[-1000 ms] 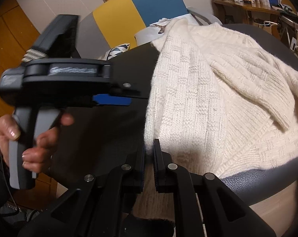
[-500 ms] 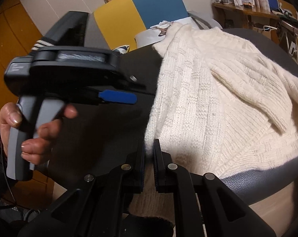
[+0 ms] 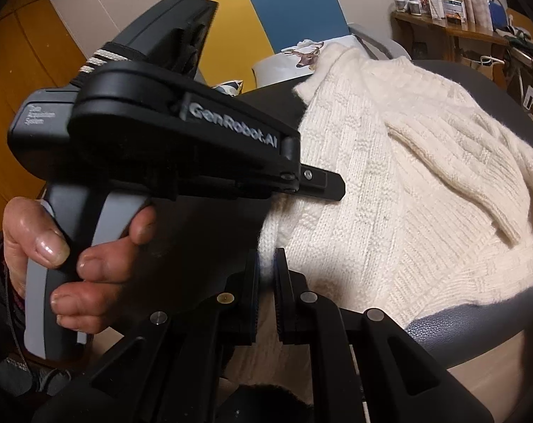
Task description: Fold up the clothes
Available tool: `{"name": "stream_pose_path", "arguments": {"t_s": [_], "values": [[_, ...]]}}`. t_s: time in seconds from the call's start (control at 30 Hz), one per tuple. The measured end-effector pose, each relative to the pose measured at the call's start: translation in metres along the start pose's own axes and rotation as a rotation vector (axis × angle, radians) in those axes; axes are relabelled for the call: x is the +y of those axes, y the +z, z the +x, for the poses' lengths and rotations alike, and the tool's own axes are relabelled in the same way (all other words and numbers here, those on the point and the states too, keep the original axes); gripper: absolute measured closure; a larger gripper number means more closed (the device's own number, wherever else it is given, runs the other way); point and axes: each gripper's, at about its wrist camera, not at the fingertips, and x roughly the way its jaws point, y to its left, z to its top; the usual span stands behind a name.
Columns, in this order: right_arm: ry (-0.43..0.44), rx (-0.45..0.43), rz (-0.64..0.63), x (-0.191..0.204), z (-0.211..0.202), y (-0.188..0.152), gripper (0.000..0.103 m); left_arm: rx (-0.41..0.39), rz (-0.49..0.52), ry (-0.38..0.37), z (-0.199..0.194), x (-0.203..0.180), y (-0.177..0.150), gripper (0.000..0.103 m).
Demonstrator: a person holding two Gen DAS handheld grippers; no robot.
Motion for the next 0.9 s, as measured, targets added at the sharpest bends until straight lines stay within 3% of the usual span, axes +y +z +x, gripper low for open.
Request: {"name": "stream_pose_path", "arguments": {"t_s": [0.2, 0.4, 0.53, 0.7, 0.9], "values": [[0.115, -0.042, 0.120, -0.013, -0.009, 0.003, 0.084, -0.205, 0.042, 0.136, -0.069, 0.024, -0.013, 0.099], [-0.093, -0.033, 0.095, -0.030, -0.001, 0.038, 0.081, -0.381, -0.102, 0.137, -0.184, 0.115, -0.041, 0.099], [-0.217, 0.059, 0.087, -0.045, 0.032, 0.056, 0.081, -0.378, -0.157, 0.163, -0.222, 0.167, -0.066, 0.099], [-0.337, 0.166, 0.035, -0.041, 0.066, 0.056, 0.081, -0.337, -0.211, 0.214, -0.228, 0.210, -0.087, 0.099], [-0.370, 0.151, 0.074, -0.050, 0.045, 0.063, 0.081, -0.341, -0.300, 0.128, -0.225, 0.242, -0.102, 0.099]]}}
